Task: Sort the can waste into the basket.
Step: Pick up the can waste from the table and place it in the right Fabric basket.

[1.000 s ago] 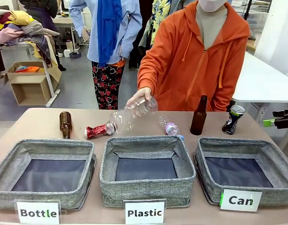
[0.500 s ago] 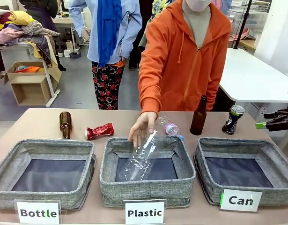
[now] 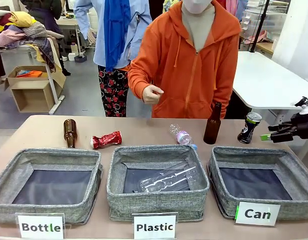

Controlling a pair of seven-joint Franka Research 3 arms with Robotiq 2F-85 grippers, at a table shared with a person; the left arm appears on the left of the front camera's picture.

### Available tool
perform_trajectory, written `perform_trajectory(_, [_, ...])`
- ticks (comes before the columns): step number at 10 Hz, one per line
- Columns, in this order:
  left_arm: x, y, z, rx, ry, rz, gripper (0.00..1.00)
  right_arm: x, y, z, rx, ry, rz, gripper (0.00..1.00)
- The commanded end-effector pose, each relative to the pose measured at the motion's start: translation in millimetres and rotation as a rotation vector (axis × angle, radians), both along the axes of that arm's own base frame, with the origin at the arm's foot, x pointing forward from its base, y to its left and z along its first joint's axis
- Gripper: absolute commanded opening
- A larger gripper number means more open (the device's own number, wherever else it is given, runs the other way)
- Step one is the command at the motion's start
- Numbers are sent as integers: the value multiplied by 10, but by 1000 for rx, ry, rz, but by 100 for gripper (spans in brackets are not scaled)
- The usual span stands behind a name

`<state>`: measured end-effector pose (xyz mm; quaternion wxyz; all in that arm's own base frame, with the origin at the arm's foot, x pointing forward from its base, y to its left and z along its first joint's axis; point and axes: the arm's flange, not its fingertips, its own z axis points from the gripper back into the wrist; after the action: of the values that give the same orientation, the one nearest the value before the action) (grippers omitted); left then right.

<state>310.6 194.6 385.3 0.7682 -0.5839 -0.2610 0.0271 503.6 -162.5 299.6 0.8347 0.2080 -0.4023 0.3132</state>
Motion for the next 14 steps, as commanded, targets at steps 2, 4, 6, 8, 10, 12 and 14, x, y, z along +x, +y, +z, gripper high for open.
perform_trajectory(2, [-18,19,5,3,-20,-14,100,158,63,-95,27,-42,-15,100])
perform_trajectory(4, [-18,19,5,3,-20,-14,100,213,118,-146,31,-93,-37,100])
perform_trajectory(6, [-18,19,5,3,-20,-14,100,252,152,-203,25,-147,-72,100])
perform_trajectory(8, [-18,19,5,3,-20,-14,100,301,159,-284,48,-162,-76,100])
perform_trajectory(10, [-18,19,5,3,-20,-14,100,362,185,-367,70,-196,-92,100])
perform_trajectory(12, [-18,19,5,3,-20,-14,100,406,229,-427,92,-206,-80,100])
perform_trajectory(14, [-18,19,5,3,-20,-14,100,452,279,-464,111,-234,-75,100])
